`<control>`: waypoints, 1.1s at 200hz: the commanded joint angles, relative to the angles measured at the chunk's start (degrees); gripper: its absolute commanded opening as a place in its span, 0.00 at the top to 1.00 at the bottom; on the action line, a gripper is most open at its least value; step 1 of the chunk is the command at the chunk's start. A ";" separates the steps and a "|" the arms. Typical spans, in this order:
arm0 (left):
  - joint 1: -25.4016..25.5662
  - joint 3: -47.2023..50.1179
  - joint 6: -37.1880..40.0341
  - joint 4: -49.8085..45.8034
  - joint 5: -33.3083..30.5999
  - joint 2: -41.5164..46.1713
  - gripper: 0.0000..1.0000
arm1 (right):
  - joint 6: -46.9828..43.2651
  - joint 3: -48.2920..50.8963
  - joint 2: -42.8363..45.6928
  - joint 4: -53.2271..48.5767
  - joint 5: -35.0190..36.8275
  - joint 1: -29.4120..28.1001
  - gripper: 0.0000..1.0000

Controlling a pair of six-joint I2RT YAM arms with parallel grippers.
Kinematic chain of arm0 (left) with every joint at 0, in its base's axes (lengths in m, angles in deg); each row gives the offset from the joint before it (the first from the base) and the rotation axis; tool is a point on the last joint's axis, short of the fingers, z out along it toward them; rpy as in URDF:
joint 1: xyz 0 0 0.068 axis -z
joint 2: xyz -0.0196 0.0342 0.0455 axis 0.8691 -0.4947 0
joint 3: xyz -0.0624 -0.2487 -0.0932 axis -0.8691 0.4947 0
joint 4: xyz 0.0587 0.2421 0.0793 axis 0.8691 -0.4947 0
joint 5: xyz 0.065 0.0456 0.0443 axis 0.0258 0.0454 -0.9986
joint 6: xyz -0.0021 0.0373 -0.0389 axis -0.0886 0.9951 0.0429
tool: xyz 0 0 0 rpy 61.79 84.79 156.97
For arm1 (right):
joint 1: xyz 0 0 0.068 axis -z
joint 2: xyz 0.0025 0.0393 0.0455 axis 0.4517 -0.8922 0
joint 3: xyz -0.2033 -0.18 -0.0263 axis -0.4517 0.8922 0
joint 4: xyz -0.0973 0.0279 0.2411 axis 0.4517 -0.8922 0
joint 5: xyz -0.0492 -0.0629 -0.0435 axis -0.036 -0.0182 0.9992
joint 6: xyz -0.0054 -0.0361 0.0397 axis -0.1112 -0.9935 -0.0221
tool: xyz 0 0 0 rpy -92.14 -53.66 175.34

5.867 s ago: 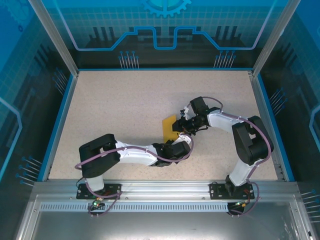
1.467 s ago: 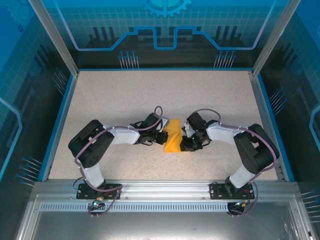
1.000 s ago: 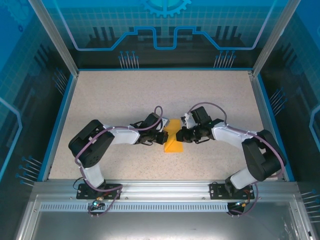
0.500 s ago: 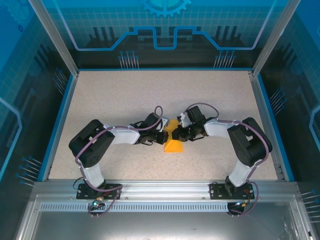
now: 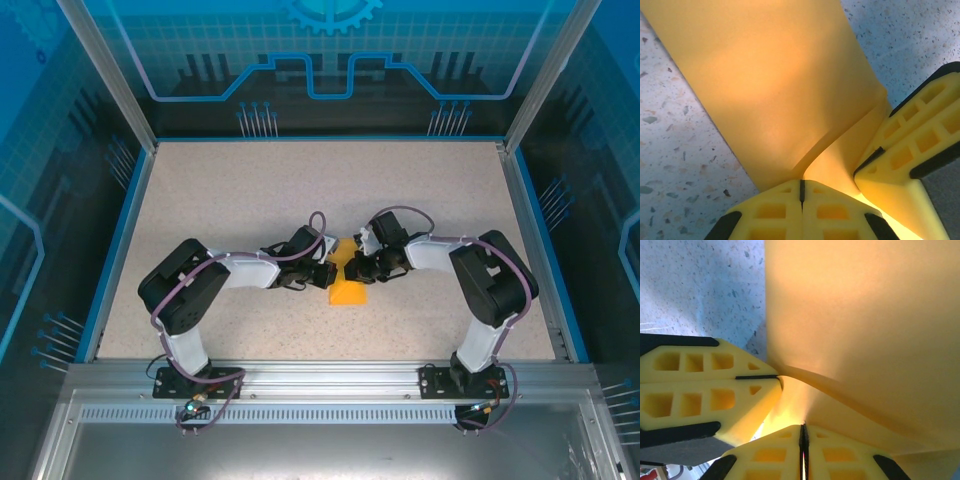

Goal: Fold a paper plane with a square sheet of paper (fold left side to right side)
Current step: Fold the triangle a second time at the center of the table.

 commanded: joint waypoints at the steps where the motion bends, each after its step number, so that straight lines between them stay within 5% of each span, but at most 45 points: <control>1: -0.34 -0.14 1.41 -1.23 1.18 -1.71 1.00 | -1.71 -0.83 -1.46 -3.04 1.72 -0.45 0.89; 92: -0.42 -0.68 1.19 -2.51 0.74 -0.29 1.00 | -2.06 -0.12 -1.97 -6.84 4.85 -0.46 0.89; 151: -0.41 -1.13 0.97 -7.21 -1.55 8.61 0.74 | -2.07 0.01 -2.34 -7.37 5.32 -0.46 0.89; 220: 1.98 4.39 -6.65 -2.34 12.84 12.38 0.83 | -1.98 -0.27 -2.07 -7.37 5.39 -0.99 0.89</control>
